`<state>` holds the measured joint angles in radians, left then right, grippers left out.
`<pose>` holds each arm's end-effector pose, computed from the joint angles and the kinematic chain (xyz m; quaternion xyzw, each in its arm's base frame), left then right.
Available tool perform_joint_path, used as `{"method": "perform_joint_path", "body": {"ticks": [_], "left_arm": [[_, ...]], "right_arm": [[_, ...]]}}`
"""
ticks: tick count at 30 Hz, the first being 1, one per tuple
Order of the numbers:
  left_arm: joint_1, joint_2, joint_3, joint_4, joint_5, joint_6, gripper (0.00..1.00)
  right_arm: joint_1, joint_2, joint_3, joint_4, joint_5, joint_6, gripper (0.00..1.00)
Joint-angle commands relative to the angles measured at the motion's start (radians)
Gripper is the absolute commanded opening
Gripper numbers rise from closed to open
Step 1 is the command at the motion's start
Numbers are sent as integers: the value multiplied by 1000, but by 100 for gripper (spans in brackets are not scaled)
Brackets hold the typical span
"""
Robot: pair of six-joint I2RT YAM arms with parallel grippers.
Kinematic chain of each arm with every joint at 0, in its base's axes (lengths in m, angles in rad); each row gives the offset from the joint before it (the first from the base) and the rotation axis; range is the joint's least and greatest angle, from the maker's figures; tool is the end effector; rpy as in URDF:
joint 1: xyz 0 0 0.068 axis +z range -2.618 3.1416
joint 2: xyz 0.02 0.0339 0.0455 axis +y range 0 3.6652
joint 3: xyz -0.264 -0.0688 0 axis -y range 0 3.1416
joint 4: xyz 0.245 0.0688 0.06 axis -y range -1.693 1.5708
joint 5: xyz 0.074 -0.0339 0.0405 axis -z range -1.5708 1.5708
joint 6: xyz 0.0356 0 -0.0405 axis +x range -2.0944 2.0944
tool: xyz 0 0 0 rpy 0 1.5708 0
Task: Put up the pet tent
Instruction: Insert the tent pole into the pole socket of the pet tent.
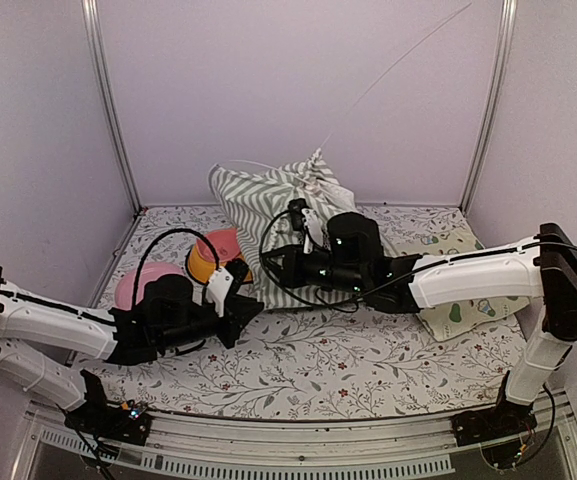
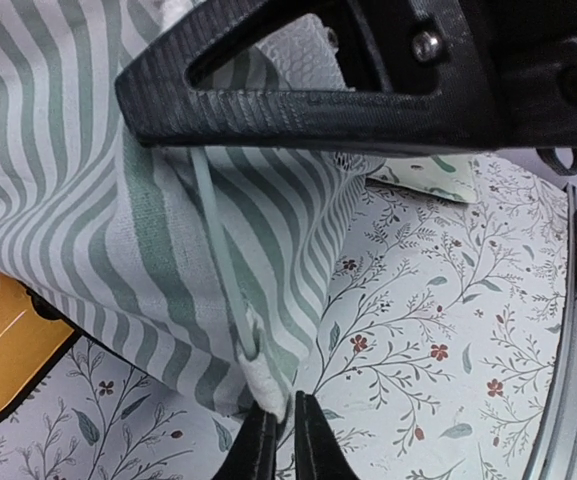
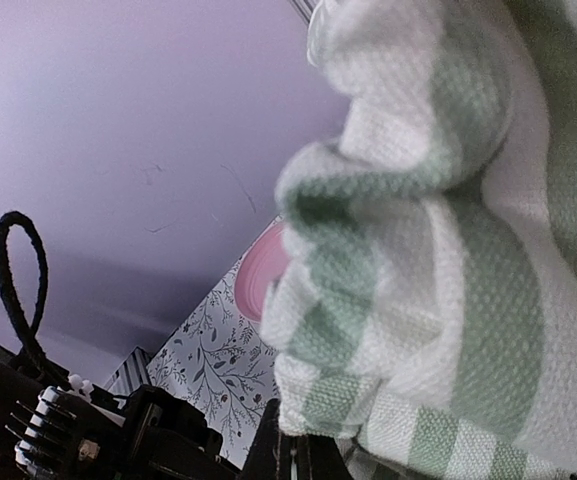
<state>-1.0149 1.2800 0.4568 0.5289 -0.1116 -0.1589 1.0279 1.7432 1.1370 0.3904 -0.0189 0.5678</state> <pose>0.1403 -0.2184 0.1958 0.3026 0.7434 -0.2921 0.5201 0.2101 0.3496 0.2598 -0.1834 0.7572 0.4539 0.4324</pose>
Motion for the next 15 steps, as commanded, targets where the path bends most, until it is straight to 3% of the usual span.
{"method": "perform_joint_path", "body": {"ticks": [1,15], "left_arm": [[10,-1,38,122,7,-13,11],[16,11,33,131,-53,-31,24]], "right_arm": [[-9,32,-25,-47,-6,-21,0],[-9,22,-22,-48,-1,-20,0]]}}
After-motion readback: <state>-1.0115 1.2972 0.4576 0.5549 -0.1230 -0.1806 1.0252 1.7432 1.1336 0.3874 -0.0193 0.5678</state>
